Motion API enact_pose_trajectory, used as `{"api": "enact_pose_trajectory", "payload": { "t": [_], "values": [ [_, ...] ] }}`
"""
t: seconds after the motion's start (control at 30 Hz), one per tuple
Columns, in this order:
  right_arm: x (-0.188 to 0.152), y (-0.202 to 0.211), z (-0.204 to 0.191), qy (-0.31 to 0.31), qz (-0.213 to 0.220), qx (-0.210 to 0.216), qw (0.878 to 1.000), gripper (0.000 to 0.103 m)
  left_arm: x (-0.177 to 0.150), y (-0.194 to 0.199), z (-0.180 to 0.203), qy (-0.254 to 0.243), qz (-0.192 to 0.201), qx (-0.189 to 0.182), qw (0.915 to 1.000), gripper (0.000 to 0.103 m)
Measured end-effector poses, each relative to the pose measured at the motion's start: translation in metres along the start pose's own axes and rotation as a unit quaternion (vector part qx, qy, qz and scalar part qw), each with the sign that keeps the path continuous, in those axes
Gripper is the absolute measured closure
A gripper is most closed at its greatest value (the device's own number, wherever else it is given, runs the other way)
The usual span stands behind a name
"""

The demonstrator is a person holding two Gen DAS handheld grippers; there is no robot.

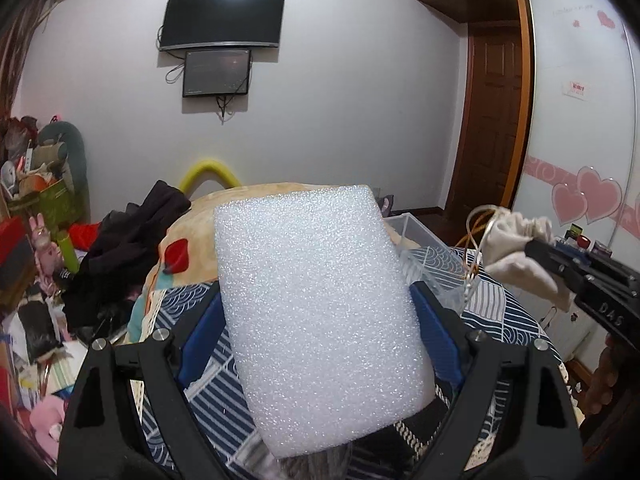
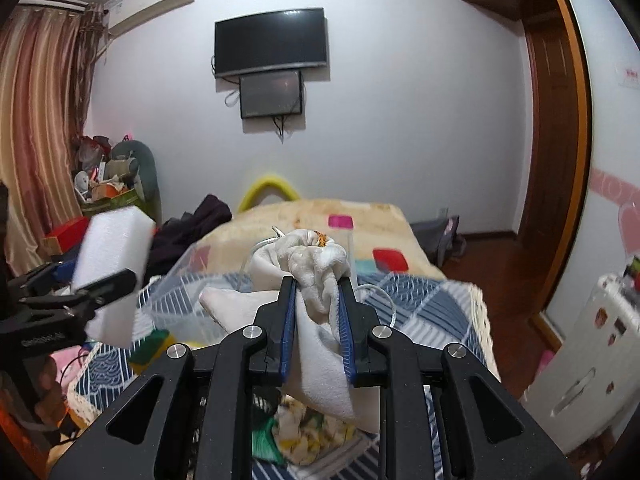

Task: Organize soft objects
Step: 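Grasp the white foam block with the left tool while the right tool grasps the cream pouch, then drop the foam block and cream pouch into the clear box with both tools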

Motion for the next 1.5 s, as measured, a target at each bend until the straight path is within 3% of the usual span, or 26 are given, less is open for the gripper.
{"api": "enact_pose_trajectory", "payload": {
  "t": [0.4, 0.7, 0.97, 1.23, 1.3, 1.5],
  "values": [
    [0.018, -0.046, -0.026, 0.02, -0.002, 0.01, 1.0, 0.085, 0.016, -0.07, -0.003, -0.004, -0.069, -0.028, 0.9972, 0.014],
    [-0.023, -0.1, -0.034, 0.041, -0.084, 0.021, 0.995, 0.085, 0.0, -0.127, -0.013, -0.002, -0.146, -0.033, 0.9888, 0.014],
    [-0.034, -0.111, -0.035, 0.063, -0.119, 0.014, 0.991, 0.084, -0.017, -0.156, -0.019, 0.018, -0.189, -0.034, 0.9813, 0.021],
    [-0.036, -0.109, -0.04, 0.081, -0.127, 0.012, 0.988, 0.074, -0.016, -0.151, -0.023, 0.019, -0.189, -0.03, 0.9814, 0.019],
    [-0.032, -0.103, -0.039, 0.079, -0.118, 0.012, 0.99, 0.064, -0.014, -0.143, -0.021, 0.013, -0.183, -0.03, 0.9825, 0.018],
    [-0.012, -0.079, -0.038, 0.081, -0.08, 0.008, 0.993, 0.057, 0.002, -0.115, -0.013, -0.012, -0.151, -0.024, 0.9881, 0.01]
  ]
}}
Point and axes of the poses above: each gripper's, at about its wrist camera, not at the fingertips, and y roughly against the way its jaws point, z to its right, x to its top, the point moved 8 cm from there along -y, roughly the way its jaws point, and after that the axes turned 6 degrees about -x, right-handed, at the moved point
